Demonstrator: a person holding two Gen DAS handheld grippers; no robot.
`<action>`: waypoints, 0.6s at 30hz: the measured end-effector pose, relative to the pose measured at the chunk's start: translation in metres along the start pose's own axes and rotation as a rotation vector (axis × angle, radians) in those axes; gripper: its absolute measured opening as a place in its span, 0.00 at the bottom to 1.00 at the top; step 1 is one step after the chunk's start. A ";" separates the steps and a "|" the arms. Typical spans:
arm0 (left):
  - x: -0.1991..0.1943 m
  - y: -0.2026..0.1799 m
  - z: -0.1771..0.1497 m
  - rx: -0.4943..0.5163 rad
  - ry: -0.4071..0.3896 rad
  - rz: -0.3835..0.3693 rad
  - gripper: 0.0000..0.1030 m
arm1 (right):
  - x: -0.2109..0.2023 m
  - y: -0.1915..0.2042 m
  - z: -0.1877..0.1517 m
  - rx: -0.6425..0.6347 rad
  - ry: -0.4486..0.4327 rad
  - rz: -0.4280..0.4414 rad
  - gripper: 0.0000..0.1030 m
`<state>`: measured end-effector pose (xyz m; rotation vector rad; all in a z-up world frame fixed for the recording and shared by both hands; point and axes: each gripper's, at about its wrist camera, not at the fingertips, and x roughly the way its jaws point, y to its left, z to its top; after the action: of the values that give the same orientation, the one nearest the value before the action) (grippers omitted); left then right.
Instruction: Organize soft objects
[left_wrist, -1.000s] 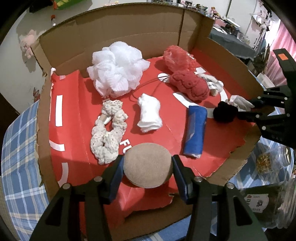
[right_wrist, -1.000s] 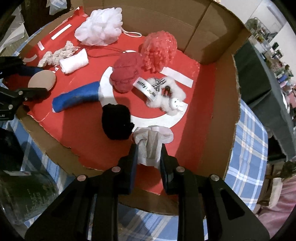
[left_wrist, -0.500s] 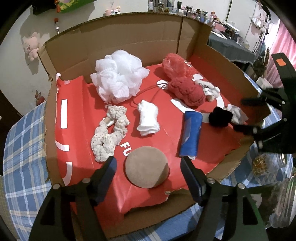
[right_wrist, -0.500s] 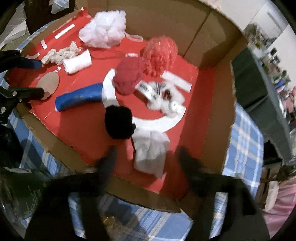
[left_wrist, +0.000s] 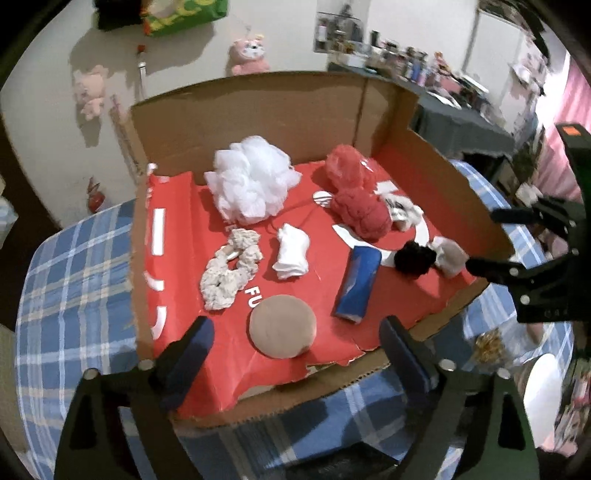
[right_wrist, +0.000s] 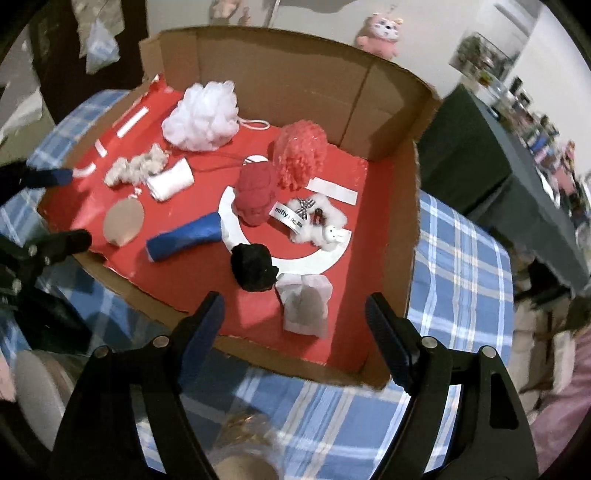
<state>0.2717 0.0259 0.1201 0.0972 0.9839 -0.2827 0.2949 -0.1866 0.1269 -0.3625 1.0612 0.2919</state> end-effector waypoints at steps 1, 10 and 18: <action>-0.002 0.000 -0.001 -0.012 -0.003 0.004 0.92 | -0.004 -0.001 0.000 0.023 0.000 0.005 0.79; -0.007 -0.012 -0.007 -0.110 0.005 0.056 0.96 | -0.010 -0.006 -0.010 0.189 0.002 0.076 0.80; 0.006 -0.020 -0.008 -0.129 0.031 0.103 0.96 | 0.008 -0.010 -0.015 0.278 0.006 0.126 0.80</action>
<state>0.2629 0.0076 0.1111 0.0345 1.0215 -0.1233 0.2908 -0.2010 0.1153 -0.0472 1.1155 0.2516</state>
